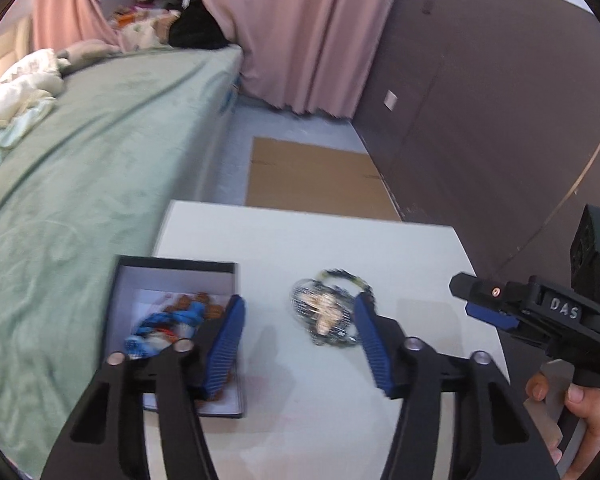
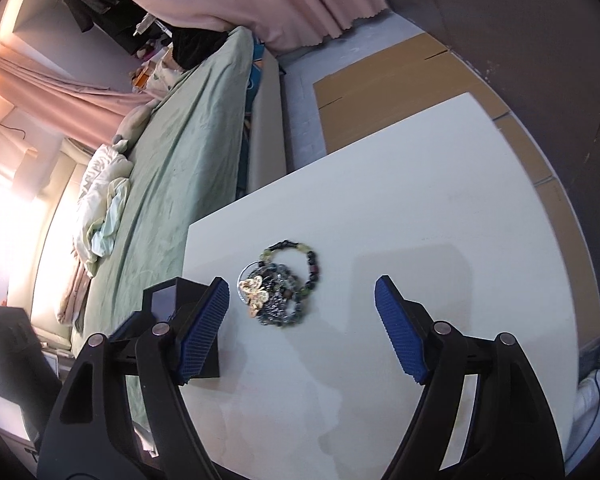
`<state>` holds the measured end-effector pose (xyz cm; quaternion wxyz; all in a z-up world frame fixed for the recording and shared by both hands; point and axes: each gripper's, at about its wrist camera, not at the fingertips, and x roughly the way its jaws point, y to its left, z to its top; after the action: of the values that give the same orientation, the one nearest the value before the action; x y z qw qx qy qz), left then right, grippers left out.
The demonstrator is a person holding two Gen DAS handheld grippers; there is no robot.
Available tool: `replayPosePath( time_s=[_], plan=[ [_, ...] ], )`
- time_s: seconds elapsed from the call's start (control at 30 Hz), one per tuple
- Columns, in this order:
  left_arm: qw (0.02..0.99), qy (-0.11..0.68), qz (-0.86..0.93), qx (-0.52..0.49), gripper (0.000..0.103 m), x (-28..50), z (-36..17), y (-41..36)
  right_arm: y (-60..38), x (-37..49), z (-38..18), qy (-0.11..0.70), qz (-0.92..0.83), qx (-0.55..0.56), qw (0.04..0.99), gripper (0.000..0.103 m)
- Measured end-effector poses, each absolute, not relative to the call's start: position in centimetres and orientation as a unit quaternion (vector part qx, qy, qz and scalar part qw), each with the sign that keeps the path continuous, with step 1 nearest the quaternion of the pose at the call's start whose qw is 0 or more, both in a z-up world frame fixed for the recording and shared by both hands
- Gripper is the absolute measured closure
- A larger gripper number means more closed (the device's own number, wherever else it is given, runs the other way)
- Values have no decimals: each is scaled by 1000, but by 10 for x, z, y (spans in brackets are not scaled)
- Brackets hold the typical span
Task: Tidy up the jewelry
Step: 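Move the left tool to the butterfly-charm bracelets and close on them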
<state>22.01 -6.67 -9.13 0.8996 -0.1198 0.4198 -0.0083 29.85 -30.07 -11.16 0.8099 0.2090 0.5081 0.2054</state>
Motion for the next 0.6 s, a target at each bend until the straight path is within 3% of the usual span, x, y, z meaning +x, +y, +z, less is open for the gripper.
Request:
replayPosePath(
  time_s=[0.13, 0.6],
  plan=[
    [890, 441, -20, -118, 62, 237, -104, -82, -308, 301, -112, 502, 199, 220, 812, 28],
    [855, 517, 10, -44, 61, 275, -163, -123, -315, 310, -116, 506, 182, 210, 817, 30]
  ],
)
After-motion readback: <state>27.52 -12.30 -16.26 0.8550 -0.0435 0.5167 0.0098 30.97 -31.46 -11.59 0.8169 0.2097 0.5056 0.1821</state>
